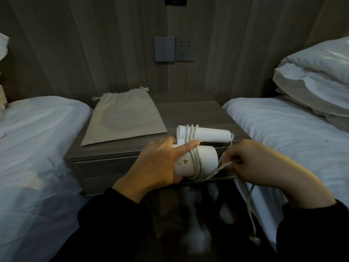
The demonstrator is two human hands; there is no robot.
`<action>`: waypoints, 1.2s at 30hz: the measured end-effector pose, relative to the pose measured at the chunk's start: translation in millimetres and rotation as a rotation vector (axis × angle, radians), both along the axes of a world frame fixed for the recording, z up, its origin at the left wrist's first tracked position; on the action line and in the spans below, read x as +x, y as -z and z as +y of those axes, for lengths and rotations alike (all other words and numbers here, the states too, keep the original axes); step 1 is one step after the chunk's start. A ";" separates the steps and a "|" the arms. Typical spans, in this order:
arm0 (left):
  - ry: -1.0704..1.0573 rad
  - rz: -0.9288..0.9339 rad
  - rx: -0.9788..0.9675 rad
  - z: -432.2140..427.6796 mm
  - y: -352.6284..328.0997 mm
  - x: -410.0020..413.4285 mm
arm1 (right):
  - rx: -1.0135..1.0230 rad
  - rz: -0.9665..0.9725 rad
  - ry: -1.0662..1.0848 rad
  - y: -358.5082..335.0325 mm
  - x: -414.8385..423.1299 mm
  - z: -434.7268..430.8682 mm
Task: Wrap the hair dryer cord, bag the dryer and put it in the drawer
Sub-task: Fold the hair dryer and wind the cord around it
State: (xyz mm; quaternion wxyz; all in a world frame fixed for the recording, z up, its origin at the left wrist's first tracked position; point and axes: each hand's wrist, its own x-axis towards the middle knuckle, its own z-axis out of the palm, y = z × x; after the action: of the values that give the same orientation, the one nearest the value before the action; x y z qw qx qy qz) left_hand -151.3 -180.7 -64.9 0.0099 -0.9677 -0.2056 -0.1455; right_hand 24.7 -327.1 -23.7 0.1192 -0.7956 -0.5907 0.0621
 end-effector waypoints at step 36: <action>0.319 0.030 0.040 -20.5 6.4 15.1 | 0.240 0.250 0.175 17.1 29.7 14.5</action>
State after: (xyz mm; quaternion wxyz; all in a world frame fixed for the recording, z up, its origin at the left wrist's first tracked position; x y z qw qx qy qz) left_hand -136.2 -201.2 -71.3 0.0088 -0.9897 -0.0465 -0.1348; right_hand 54.4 -312.6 -40.8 0.2904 -0.8100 -0.5032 0.0789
